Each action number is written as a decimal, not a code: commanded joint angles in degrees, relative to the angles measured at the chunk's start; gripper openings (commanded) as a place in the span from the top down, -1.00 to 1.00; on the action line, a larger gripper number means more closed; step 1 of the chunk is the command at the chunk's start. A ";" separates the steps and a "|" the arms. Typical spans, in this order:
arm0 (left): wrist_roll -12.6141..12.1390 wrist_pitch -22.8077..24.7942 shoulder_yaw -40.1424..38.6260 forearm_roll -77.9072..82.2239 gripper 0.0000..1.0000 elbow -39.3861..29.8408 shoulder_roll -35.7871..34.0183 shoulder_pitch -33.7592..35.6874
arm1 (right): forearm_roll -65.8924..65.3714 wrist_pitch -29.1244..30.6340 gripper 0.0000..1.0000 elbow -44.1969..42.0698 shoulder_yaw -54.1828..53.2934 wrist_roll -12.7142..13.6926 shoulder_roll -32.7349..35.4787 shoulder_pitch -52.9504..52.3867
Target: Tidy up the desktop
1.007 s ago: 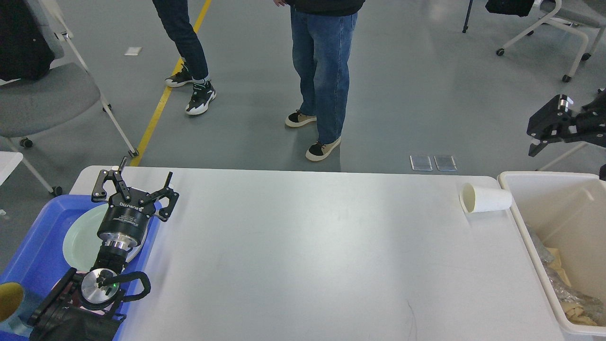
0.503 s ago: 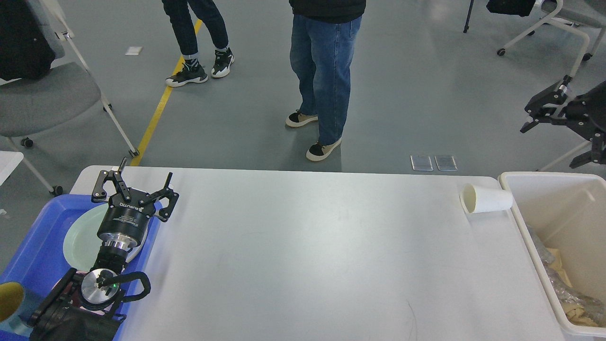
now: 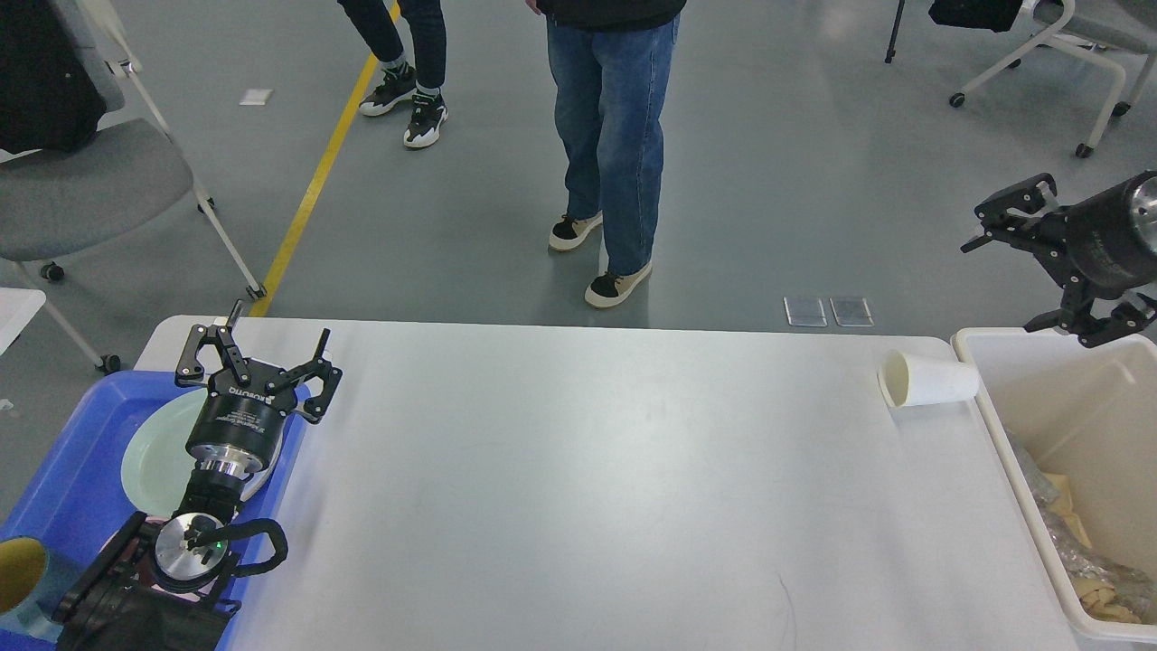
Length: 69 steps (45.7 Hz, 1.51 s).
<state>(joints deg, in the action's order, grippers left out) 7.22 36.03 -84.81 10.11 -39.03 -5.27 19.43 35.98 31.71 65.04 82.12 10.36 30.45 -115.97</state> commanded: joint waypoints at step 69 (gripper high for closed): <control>0.08 0.00 0.00 0.00 -0.93 0.00 0.00 0.08 | 7.79 -13.16 -1.00 -42.62 -40.20 0.27 -4.08 56.55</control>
<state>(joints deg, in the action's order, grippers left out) 7.29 36.03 -84.81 10.11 -39.02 -5.27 19.49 44.09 18.87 24.57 43.71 10.64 28.07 -61.92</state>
